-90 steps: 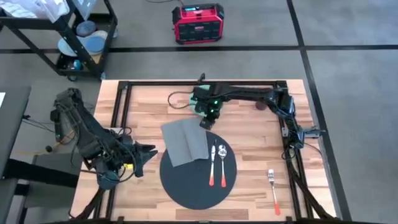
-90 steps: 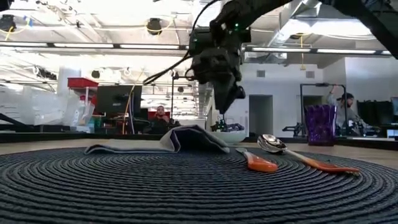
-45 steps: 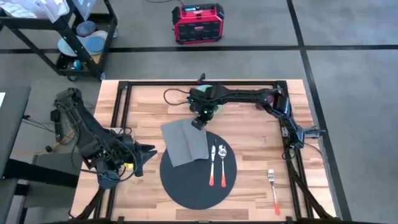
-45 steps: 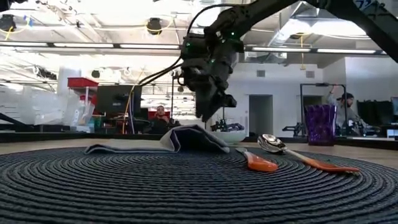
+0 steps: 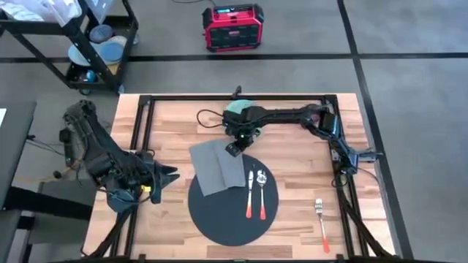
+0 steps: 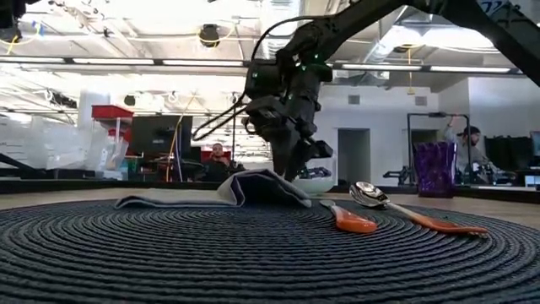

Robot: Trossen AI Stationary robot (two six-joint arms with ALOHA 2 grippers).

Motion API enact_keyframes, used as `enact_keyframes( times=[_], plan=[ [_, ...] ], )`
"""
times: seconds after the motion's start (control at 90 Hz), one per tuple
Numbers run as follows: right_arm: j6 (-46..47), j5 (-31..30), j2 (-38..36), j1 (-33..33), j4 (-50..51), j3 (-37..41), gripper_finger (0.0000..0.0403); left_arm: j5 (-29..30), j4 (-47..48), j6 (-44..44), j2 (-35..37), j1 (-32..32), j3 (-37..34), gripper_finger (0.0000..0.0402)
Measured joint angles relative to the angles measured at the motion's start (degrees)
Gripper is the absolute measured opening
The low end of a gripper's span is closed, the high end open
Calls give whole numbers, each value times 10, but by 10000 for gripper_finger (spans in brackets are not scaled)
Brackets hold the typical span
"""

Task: Set table place
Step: Fold the gray table napkin

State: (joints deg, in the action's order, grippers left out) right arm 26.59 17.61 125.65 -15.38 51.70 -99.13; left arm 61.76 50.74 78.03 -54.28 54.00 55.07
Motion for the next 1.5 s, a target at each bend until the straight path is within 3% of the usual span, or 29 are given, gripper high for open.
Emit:
enact_keyframes(
  times=[0.3, 0.656, 1.5],
  plan=[
    [-15, 26, 12, 3, 22, -1, 103, 0, -3, 3, 10, 0, 0, 130],
    [-41, 43, 12, -1, 36, 20, 168, 0, -3, 2, 10, 0, 0, 130],
    [21, 105, 12, -23, -60, 37, 162, 0, 6, -7, 10, 0, 0, 130]
  ],
)
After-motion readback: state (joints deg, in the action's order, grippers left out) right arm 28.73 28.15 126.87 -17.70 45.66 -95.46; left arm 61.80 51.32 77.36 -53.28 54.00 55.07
